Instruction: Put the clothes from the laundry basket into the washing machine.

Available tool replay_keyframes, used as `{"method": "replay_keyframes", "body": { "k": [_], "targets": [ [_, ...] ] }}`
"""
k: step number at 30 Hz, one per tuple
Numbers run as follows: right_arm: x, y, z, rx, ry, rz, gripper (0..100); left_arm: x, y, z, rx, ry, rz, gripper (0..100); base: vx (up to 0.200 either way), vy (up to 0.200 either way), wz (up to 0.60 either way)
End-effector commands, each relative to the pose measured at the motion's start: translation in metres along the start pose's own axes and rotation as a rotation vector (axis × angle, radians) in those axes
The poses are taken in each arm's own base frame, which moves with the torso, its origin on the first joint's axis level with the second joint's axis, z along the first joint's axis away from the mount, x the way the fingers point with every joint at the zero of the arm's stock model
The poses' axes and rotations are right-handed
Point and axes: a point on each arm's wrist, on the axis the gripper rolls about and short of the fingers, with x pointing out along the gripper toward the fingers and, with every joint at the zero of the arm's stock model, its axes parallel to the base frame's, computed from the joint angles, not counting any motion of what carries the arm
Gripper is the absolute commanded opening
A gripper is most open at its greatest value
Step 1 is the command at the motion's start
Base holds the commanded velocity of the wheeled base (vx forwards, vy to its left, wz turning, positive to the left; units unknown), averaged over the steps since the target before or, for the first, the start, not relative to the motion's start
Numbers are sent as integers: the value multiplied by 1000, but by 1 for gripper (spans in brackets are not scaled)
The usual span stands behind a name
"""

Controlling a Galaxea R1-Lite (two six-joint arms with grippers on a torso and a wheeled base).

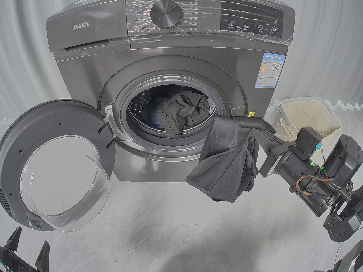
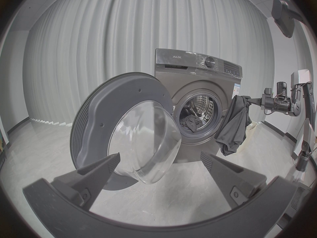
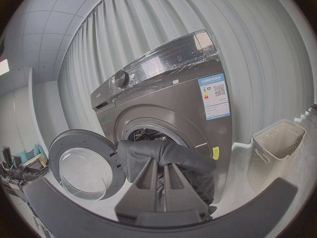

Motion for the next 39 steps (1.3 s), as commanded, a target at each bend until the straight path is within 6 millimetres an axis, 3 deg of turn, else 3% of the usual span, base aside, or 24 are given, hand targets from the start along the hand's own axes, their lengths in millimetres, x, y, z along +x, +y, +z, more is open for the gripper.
{"method": "replay_keyframes", "body": {
  "k": [1, 11, 12, 14, 23, 33, 35, 37, 39],
  "targets": [
    [0, 1, -2, -1, 6, 1, 0, 0, 0, -3, 0, -1, 2, 100, 0, 0, 0],
    [1, 10, -6, 18, 24, 39, 0, 0, 0, -4, 30, -4, 9, 100, 0, 0, 0],
    [3, 16, -17, 12, 69, 52, 0, 0, 0, -5, 42, -4, 14, 100, 0, 0, 0],
    [4, 19, -19, 12, 74, 60, 0, 0, 0, -4, 39, -5, 12, 100, 0, 0, 0],
    [20, 36, -14, 81, 29, 109, 0, 0, 0, -4, 36, -7, 6, 100, 0, 0, 0],
    [25, 52, -7, 137, -11, 164, 0, 0, -1, -3, 68, -19, -27, 100, 0, 0, 0],
    [25, 52, -6, 139, -14, 163, 0, -9, -3, 35, 48, -168, -42, 100, 0, 0, 0],
    [26, 52, -7, 139, -12, 164, 0, -11, -5, 71, 47, -211, -105, 100, 0, 0, 0],
    [28, 53, -6, 141, -19, 165, 0, 1, -6, 77, 44, -130, -191, 100, 0, 0, 0]
  ]
}}
